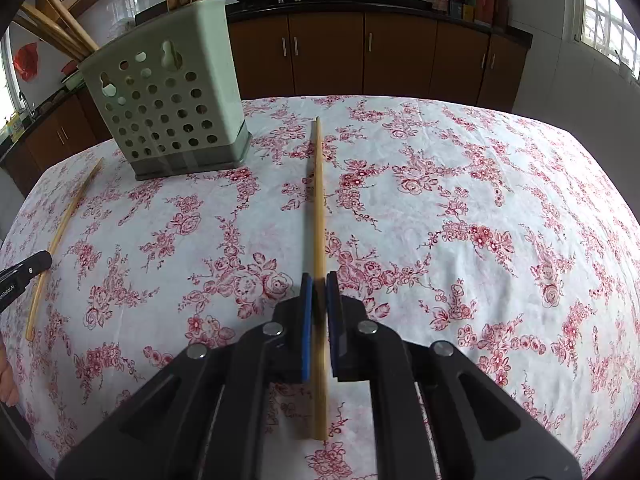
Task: Organize utensils
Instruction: 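Lift the held chopsticks with both tools and carry them toward the holder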
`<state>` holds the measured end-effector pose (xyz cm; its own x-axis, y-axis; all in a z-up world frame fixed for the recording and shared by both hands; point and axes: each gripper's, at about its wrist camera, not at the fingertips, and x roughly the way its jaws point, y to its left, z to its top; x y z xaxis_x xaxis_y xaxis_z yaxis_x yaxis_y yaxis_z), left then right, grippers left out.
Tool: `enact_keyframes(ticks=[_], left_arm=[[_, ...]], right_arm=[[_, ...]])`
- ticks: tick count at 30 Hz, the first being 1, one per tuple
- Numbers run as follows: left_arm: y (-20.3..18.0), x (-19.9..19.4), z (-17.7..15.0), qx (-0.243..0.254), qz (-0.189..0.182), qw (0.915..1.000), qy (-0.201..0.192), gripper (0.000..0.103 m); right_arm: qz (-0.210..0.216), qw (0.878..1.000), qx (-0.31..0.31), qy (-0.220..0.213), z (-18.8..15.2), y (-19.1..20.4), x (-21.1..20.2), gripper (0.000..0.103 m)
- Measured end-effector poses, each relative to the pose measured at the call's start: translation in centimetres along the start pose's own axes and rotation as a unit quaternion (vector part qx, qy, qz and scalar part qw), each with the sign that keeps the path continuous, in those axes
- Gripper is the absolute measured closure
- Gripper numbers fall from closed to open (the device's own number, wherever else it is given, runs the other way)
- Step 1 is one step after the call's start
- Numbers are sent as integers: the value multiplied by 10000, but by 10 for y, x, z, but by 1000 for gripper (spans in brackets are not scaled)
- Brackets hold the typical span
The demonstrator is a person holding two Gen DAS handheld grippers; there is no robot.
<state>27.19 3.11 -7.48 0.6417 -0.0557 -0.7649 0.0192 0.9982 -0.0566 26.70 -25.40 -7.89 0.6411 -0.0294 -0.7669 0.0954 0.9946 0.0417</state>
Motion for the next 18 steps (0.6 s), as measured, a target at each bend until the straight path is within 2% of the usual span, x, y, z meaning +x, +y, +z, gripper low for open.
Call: enact_keyframes(ticks=[18], left_arm=[[-3,-1,-2,52,62,10000,5,93]], right_arm=[[15,10000,24,8,0,0,0,93]])
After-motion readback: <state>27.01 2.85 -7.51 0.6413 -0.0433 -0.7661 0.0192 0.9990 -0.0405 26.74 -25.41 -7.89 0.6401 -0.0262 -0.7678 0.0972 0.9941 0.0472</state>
